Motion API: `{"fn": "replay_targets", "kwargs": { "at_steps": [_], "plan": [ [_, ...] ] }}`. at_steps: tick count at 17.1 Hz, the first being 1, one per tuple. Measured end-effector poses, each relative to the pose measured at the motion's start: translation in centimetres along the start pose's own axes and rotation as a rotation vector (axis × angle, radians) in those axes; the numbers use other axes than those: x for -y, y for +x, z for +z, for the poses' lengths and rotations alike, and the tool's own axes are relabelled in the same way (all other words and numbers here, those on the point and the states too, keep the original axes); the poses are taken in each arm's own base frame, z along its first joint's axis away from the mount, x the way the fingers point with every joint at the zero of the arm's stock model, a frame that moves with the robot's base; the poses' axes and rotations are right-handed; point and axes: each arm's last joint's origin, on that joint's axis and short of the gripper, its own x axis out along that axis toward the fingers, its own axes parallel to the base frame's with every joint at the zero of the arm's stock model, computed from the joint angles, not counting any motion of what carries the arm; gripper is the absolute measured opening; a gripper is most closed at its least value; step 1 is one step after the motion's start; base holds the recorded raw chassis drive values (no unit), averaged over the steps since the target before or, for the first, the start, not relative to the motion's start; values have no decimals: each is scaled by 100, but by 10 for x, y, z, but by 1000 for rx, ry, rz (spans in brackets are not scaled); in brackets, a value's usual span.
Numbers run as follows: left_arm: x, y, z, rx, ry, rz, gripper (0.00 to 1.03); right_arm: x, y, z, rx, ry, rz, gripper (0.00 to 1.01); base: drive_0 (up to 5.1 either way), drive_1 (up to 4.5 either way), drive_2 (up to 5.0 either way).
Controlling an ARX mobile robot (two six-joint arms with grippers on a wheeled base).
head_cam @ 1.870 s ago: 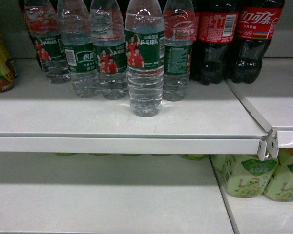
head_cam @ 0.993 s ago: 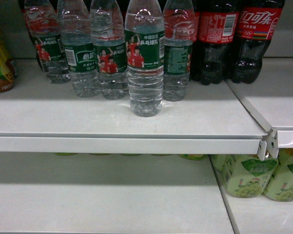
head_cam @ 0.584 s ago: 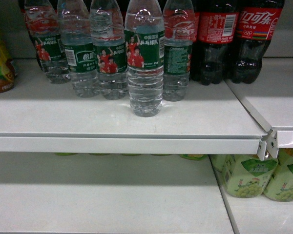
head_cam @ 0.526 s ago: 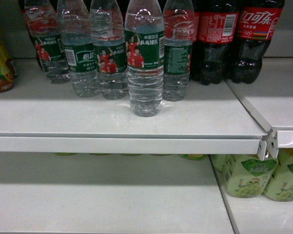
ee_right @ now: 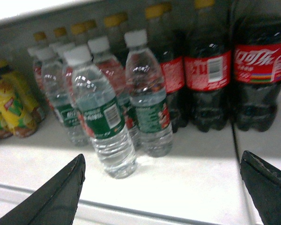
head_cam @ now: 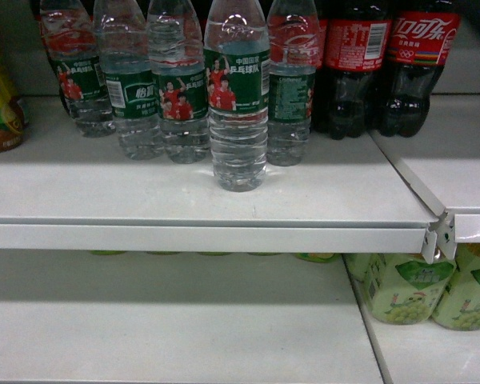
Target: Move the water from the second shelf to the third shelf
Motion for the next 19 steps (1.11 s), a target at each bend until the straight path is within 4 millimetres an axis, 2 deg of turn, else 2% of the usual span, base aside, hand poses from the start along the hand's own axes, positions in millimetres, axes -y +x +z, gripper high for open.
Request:
{"fn": "replay_targets", "kwargs": {
  "at_steps": [1,7,10,14,17,19],
  "plan": [
    [0,0,0,0,0,0,98,-8,8,-13,-33,-17,21,98,0,0,0],
    [0,0,0,0,0,0,98,-22,27,-32,-92,-37,47,98,0,0,0],
    [0,0,0,0,0,0,98,-36,50,-47,-142,-65,56,98,0,0,0],
    [0,0,0,0,0,0,98,-61,84,-43,-148,-43,90,98,0,0,0],
    [0,0,0,0,0,0,98,-71,104,-42,-184,-31,74,98,0,0,0],
    [0,0,0,0,0,0,98,-77,117,-35,-170,-31,40,98,0,0,0]
  ]
}}
